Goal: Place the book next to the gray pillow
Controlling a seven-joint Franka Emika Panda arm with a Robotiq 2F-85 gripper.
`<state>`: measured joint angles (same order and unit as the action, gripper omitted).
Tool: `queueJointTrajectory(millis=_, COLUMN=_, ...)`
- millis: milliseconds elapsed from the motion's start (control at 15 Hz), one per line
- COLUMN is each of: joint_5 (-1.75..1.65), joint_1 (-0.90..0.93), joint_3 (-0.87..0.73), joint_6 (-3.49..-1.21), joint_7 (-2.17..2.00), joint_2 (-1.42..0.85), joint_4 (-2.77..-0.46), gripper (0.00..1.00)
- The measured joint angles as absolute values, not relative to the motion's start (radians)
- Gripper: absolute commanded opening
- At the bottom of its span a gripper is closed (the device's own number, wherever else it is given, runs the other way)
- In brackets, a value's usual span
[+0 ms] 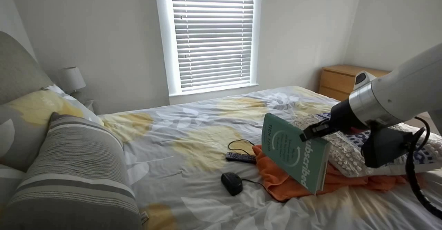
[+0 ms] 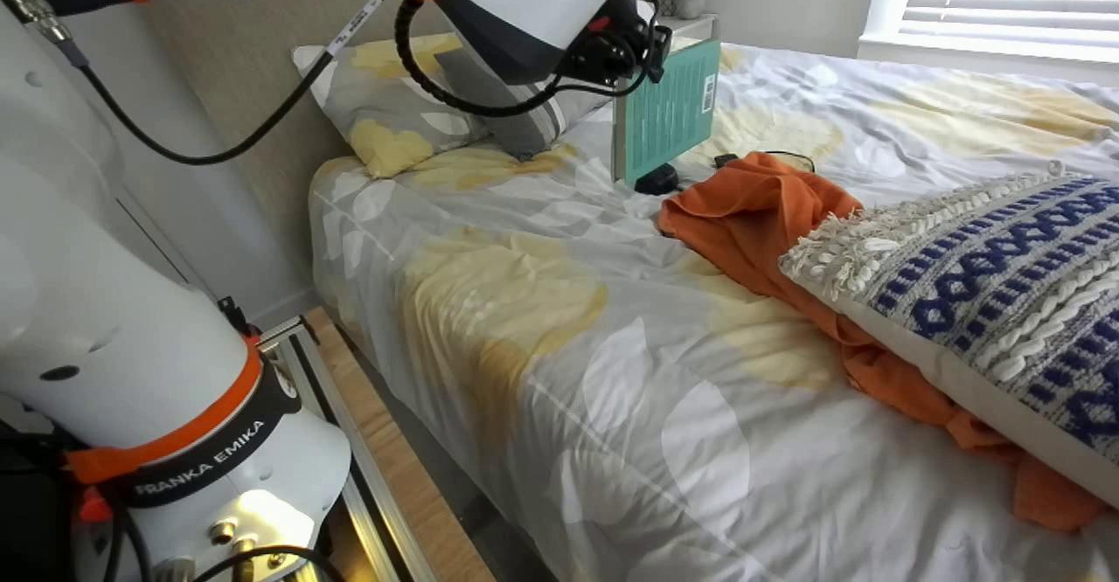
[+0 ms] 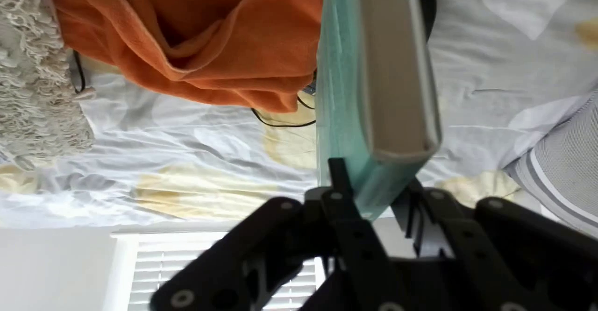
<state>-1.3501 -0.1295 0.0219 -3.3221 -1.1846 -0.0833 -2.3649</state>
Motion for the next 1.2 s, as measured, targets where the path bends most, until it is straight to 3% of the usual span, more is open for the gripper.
queueJointTrajectory(millis=267, joint_5=-1.350, joint_1=-0.127, joint_3=0.024, joint_6=-3.312, joint_7=-1.185, joint_2=-0.095, joint_4=-2.365, gripper=0.26)
queueJointTrajectory(millis=333, joint_5=-1.350, joint_1=-0.127, joint_3=0.024, joint_6=-3.312, joint_7=-1.185, joint_2=-0.096, joint_4=-2.365, gripper=0.07)
queueJointTrajectory(millis=667, joint_5=-1.334, joint_1=-0.125, joint_3=0.025, joint_6=-3.331, joint_7=-1.196, joint_2=-0.120, joint_4=-2.342, gripper=0.07)
queueJointTrajectory(millis=1200, joint_5=-1.050, joint_1=-0.117, joint_3=0.047, joint_6=-3.604, joint_7=-1.159, joint_2=-0.324, joint_4=-2.195, gripper=0.07)
